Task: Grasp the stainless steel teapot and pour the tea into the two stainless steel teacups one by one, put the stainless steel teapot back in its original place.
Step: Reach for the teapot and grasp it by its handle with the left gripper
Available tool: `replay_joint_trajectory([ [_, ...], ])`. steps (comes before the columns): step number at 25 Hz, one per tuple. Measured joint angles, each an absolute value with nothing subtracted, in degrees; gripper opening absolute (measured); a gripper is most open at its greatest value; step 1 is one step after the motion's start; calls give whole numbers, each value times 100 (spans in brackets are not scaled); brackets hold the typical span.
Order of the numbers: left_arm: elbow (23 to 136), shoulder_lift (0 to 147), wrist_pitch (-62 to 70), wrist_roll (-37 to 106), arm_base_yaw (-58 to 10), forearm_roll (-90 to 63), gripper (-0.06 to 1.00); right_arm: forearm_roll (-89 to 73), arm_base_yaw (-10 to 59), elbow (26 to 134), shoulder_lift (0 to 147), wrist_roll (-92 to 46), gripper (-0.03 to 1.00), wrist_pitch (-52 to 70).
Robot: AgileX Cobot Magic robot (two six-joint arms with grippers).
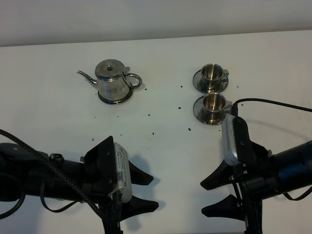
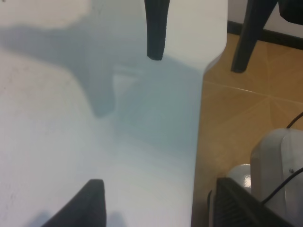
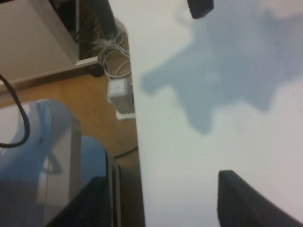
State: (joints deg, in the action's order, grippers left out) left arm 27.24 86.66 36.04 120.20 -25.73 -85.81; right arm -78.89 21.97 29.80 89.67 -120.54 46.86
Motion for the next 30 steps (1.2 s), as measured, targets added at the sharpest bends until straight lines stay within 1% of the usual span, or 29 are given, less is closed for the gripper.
replay_joint_trajectory([
  [25, 2724, 8666, 3602, 12010, -2573, -8612, 53, -7920, 2197, 2980, 8967, -12042, 48, 4669],
  [30, 2731, 8666, 3503, 11971, -2573, -9167, 53, -7986, 2197, 2980, 8967, -11775, 48, 4343],
])
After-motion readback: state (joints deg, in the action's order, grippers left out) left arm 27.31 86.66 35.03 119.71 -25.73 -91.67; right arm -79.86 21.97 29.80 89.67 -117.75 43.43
